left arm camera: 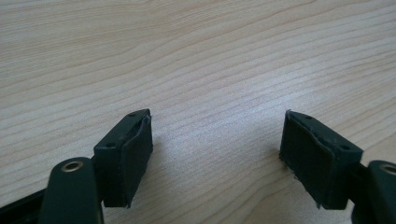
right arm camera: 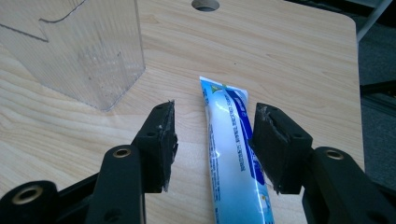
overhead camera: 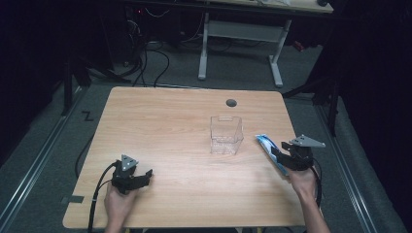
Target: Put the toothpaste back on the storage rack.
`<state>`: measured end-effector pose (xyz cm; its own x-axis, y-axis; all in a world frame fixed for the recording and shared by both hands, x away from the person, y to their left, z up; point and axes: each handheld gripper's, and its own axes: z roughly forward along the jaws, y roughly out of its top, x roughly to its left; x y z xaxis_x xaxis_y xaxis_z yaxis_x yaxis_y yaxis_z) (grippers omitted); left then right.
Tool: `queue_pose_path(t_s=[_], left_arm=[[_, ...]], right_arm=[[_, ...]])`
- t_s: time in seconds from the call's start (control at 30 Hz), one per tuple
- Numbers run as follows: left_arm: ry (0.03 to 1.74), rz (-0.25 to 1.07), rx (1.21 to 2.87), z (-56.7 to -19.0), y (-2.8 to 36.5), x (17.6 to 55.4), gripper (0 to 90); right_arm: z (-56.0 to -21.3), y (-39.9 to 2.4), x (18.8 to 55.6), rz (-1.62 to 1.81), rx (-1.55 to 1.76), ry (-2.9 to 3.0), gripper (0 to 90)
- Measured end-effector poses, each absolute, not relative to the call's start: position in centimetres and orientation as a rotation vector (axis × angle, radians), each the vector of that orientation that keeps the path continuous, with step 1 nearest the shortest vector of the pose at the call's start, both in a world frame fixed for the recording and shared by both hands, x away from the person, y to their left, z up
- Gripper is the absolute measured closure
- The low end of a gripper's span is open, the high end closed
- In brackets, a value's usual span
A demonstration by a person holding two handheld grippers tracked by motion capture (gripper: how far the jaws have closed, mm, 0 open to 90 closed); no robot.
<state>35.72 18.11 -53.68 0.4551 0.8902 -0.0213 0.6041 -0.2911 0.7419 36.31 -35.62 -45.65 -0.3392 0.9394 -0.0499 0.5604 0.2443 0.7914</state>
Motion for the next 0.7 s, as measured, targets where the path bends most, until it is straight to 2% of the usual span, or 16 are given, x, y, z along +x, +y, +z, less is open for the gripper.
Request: queue_pose_path(t_s=[0.23,0.7], left_arm=[[1.246,0.527,2.012,-53.7,18.1,35.7,25.6],[1.245,0.525,2.009,-53.7,18.1,35.7,25.5]], right_arm=[[-45.3,-35.2,37.3,0.917,1.371,2.018,49.1],[-45.1,-34.7,39.8,0.811,1.389,2.09,43.3]])
